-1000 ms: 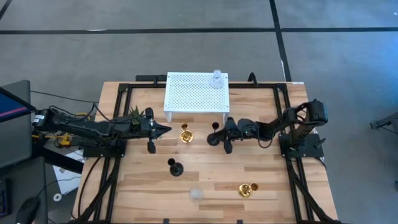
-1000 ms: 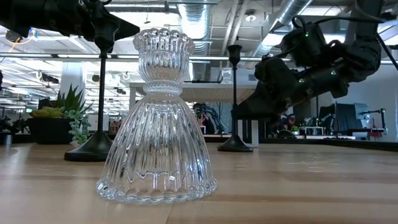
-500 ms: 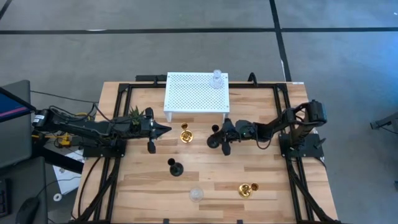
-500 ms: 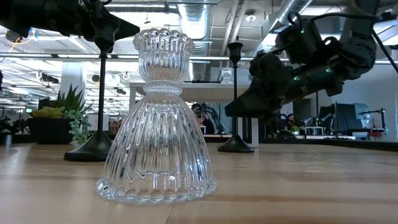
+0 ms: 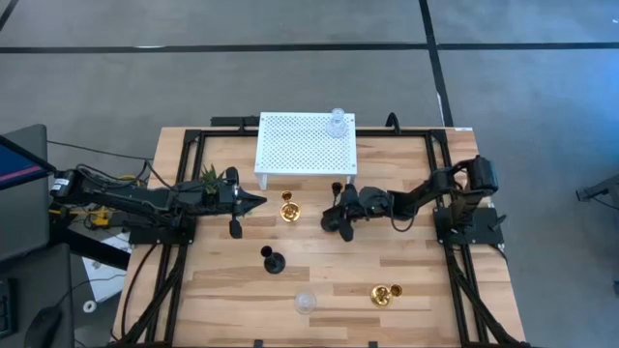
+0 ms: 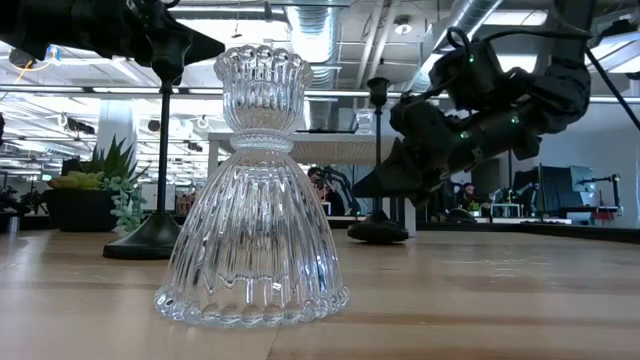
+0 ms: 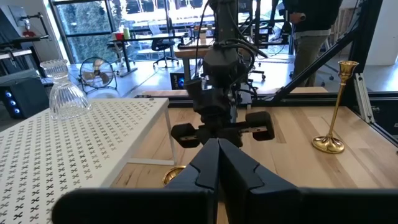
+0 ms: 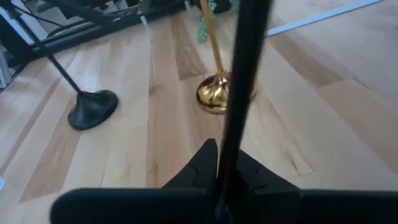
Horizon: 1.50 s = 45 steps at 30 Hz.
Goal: Pick & Place candle stick holders
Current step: Put the top black metal candle stand on the shelf
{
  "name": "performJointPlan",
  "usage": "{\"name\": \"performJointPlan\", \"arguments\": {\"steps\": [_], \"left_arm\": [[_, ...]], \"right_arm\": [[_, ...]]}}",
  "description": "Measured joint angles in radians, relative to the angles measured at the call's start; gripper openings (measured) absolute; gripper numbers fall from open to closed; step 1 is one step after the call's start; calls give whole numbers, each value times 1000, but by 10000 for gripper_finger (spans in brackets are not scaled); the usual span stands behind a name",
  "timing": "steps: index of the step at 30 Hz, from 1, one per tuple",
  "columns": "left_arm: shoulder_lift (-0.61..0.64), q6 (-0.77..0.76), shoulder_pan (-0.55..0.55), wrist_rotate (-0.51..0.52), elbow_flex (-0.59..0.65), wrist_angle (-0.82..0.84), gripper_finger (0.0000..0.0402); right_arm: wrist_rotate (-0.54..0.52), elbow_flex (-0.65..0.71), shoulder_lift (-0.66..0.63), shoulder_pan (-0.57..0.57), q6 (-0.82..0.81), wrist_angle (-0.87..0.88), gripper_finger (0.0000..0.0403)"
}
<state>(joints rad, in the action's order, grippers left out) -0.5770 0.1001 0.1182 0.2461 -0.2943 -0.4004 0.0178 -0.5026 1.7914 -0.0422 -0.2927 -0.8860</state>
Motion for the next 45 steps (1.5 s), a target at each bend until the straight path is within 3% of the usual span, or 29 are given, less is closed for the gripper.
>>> {"name": "performJointPlan", "arguments": {"steps": [6, 14, 20, 29, 37, 45], "left_arm": [[0, 0, 0, 0, 0, 0, 8], [0, 0, 0, 0, 0, 0, 8], [0, 0, 0, 0, 0, 0, 8], [0, 0, 0, 0, 0, -4, 8], [-4, 2, 0, 0, -31, -36, 7], [-155, 85, -9, -1, -198, -4, 4]], "right_arm": [[9, 2, -98, 5, -1, 141, 4], [38, -4, -368, 10, 3, 333, 2], [38, -124, -502, 10, 79, 565, 1], [45, -336, -492, -51, 317, 831, 1], [164, -392, -439, -130, 367, 832, 0], [222, -390, -378, -142, 382, 809, 0]]}}
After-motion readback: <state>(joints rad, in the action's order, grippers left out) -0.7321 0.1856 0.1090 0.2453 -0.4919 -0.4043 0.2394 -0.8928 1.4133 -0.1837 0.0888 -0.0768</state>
